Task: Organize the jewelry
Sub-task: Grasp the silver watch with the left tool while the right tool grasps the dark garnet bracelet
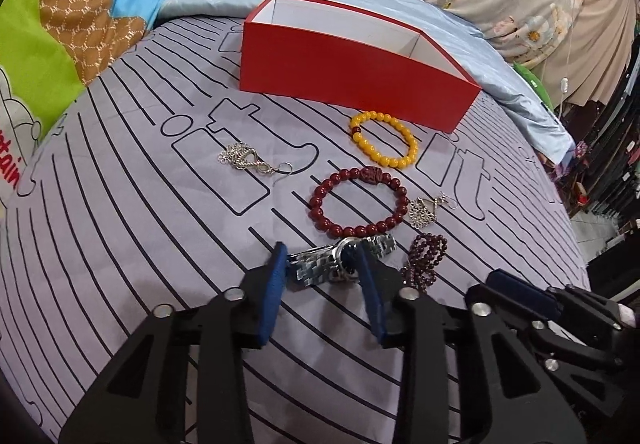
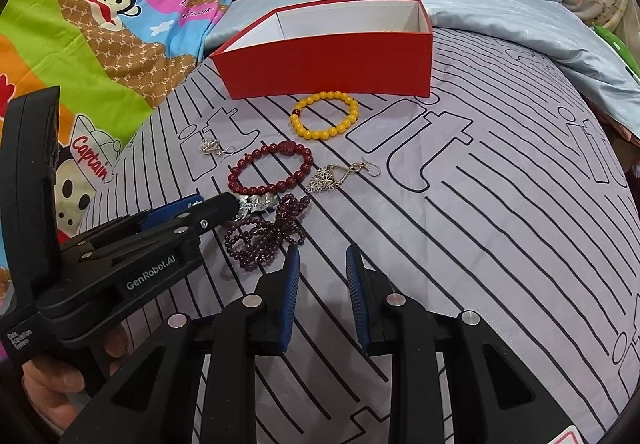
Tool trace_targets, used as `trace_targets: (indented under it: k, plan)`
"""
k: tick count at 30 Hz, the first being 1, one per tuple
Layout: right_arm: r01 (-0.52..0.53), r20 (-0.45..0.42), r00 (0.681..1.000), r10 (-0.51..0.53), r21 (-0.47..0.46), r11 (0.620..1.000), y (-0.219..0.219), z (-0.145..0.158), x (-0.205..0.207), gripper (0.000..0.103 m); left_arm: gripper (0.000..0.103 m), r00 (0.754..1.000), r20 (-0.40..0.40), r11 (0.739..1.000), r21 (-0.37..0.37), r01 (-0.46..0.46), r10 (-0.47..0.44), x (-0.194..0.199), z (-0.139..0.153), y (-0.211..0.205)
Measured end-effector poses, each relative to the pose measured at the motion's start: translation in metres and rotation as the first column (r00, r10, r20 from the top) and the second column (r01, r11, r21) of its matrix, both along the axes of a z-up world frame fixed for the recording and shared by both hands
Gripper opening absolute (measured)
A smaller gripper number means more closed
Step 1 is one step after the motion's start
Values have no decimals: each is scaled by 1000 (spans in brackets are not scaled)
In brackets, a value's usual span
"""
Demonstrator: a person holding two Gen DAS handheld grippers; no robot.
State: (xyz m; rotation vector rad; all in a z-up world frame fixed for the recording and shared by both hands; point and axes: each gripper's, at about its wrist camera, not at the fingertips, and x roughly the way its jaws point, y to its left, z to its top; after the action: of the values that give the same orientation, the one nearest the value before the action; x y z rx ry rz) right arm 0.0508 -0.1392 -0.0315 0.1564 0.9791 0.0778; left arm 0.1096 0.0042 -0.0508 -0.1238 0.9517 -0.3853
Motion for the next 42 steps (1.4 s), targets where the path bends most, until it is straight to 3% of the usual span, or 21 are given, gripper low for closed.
trace_targets:
  k: [2,4,22,28,42]
  plan:
    - [-4,-4,1000,4,2,1000,2,-2,1,25,20,1000,-11,1000,-25,8,-8,1,1,3]
    - [-7,-8,1000,7,7,1000,3,-3,2,25,18,1000,-15,999,-33,12,-12,1,1,4]
    - [-20,-3,1000,20,48,999,19,-7,39,28,17,1000,-11,1000,17,-5,5,-6,9,16]
    - [-24,-3,1000,24,49,999,18,-9,40,5,17,1000,-10,1000,18,-4,4,-6,8,16]
    - [29,60,998,-34,72,997,-9,22,22,4,16,1000,8,1000,-19,23,-23,-9,31,13]
